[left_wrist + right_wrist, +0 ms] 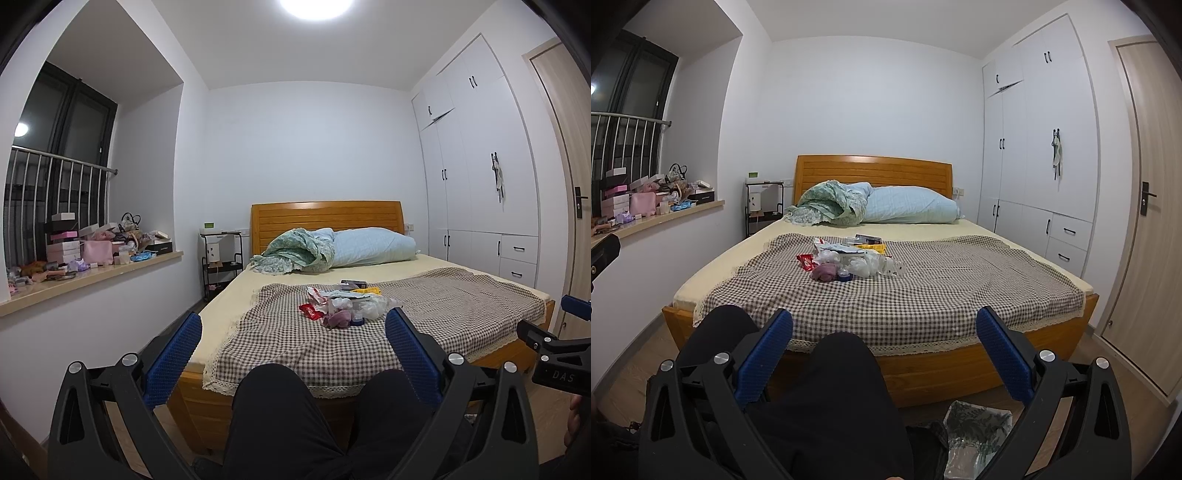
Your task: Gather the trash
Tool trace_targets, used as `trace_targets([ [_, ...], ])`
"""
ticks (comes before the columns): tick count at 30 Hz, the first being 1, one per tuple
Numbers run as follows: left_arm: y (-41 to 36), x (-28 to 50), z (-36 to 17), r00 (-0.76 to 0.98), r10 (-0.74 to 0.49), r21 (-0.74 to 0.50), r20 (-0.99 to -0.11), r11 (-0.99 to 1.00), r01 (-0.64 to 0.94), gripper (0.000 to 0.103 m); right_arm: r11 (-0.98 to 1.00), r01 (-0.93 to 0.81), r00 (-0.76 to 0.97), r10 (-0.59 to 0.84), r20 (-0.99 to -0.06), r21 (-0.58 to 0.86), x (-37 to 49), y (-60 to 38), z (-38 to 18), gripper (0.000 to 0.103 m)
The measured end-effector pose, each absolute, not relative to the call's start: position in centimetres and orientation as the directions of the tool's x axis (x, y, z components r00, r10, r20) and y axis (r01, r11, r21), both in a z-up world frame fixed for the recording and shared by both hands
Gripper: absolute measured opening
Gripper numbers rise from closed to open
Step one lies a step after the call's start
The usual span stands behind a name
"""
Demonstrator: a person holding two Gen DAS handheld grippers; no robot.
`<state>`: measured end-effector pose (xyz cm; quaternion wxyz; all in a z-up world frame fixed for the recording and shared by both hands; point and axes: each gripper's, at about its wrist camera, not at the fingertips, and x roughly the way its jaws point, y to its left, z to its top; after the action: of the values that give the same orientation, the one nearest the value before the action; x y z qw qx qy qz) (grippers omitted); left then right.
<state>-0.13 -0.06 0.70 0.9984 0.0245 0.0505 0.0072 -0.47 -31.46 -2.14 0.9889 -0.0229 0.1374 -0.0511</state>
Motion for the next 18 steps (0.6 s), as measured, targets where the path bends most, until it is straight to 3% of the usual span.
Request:
trace_targets([
  [18,-0.11,0.17,0.41,0.994,0.021,0.048,-0.105,0.999,-0.016,0.096,0.994,0.096,0.957,-0.108,-0.271,-0.058,-0.51,-31.55,-2.23,0.095],
])
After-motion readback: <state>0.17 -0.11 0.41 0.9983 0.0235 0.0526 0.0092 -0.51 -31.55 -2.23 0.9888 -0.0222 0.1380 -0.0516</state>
